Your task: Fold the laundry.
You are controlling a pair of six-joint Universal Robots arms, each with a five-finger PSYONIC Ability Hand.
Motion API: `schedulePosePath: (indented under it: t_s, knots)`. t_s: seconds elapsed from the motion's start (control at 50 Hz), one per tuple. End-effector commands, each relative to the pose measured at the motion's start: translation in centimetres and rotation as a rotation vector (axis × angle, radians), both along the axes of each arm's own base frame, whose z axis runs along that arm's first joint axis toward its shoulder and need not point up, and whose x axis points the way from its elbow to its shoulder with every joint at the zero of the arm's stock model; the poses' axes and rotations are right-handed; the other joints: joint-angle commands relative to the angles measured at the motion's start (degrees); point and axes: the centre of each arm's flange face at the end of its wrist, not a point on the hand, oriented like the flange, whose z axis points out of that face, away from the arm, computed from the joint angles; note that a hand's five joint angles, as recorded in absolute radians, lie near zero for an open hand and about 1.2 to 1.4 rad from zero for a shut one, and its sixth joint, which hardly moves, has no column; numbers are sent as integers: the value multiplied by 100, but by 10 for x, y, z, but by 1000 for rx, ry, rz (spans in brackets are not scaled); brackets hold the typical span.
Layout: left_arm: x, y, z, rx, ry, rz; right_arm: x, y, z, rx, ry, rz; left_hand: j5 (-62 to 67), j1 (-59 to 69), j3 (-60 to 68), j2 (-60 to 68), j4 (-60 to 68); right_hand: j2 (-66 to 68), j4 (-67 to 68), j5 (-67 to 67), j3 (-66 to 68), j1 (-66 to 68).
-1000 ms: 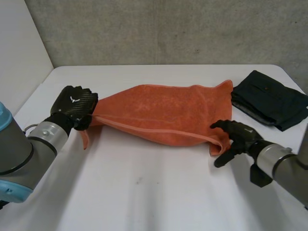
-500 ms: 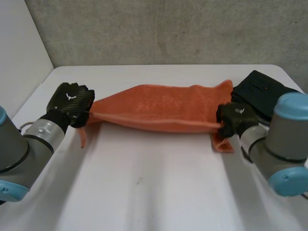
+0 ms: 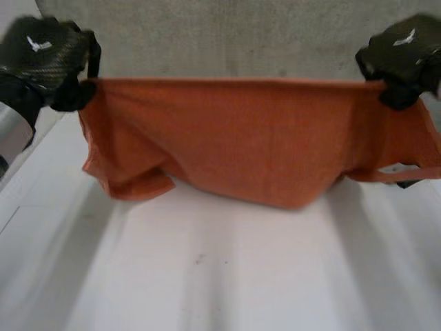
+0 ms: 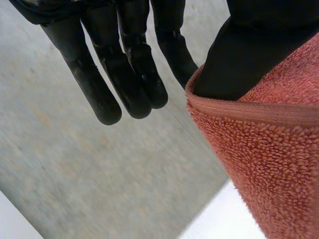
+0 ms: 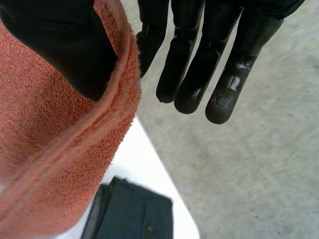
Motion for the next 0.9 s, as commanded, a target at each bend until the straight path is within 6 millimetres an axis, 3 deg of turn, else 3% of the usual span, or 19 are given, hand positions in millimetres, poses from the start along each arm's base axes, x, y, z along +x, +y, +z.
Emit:
schedulePosePath:
  t_s: [0.02,0.1,0.14,0.22,0.24,0.28,0.32,0.34,0.4,0.42,0.5,0.54,0.64,0.76,0.78,0.8,0.84,0.86,0.9]
  knots:
    - [-10,-47,-72,282,-137,8,20,-26,-76,240,222,13,1413,1427,1155,1131,1108,1260,1197,1316,1257,2296]
    - [-22,-79,-108,336,-219,9,24,-46,-103,282,250,-15,1413,1427,1155,1131,1108,1260,1197,1316,1257,2296]
    - [-24,-93,-111,319,-237,21,26,-56,-108,273,243,-30,1413,1427,1155,1131,1108,1260,1197,1316,1257,2296]
    - [-32,-127,-103,232,-240,63,49,-81,-89,92,152,-38,1413,1427,1155,1131,1108,1260,1197,1316,1257,2296]
    - [-34,-132,-97,204,-232,69,60,-88,-72,-16,94,-38,1413,1427,1155,1131,1108,1260,1197,1316,1257,2296]
    - [-41,-144,-63,80,-182,89,66,-97,-50,-137,28,-53,1413,1427,1155,1131,1108,1260,1197,1316,1257,2296]
    - [-46,-149,-37,-19,-136,98,69,-105,-13,-321,-67,-74,1413,1427,1155,1131,1108,1260,1197,1316,1257,2296]
    - [-50,-151,-12,-125,-77,101,69,-107,-1,-379,-96,-79,1413,1427,1155,1131,1108,1260,1197,1316,1257,2296]
    - [-56,-149,21,-270,37,89,72,-104,39,-568,-192,-83,1413,1427,1155,1131,1108,1260,1197,1316,1257,2296]
    - [-55,-142,47,-364,118,82,71,-103,47,-598,-207,-86,1413,1427,1155,1131,1108,1260,1197,1316,1257,2296]
    - [-42,-115,97,-519,246,62,69,-91,62,-627,-220,-71,1413,1427,1155,1131,1108,1260,1197,1316,1257,2296]
    - [-40,-108,98,-511,251,53,70,-89,53,-585,-203,-65,1413,1427,1155,1131,1108,1260,1197,1316,1257,2296]
    - [-37,-108,61,-398,208,55,68,-85,22,-469,-147,-53,1413,1427,1155,1131,1108,1260,1197,1316,1257,2296]
    - [-33,-106,-27,-117,108,66,65,-74,-27,-310,-62,5,1413,1427,1155,1131,1108,1260,1197,1316,1257,2296]
    - [-30,-105,-38,-80,96,73,66,-69,-49,-245,-35,45,1413,1427,1155,1131,1108,1260,1197,1316,1257,2296]
    - [-26,-101,-61,-6,72,81,67,-66,-60,-211,-22,65,1413,1427,1155,1131,1108,1260,1197,1316,1257,2296]
    - [-23,-97,-82,58,49,82,67,-58,-84,-136,5,107,1413,1427,1155,1131,1108,1260,1197,1316,1257,2296]
    - [-22,-93,-93,88,39,79,67,-48,-108,-63,34,151,1413,1427,1155,1131,1108,1260,1197,1316,1257,2296]
    - [-21,-84,-125,181,2,55,66,-37,-132,9,64,182,1413,1427,1155,1131,1108,1260,1197,1316,1257,2296]
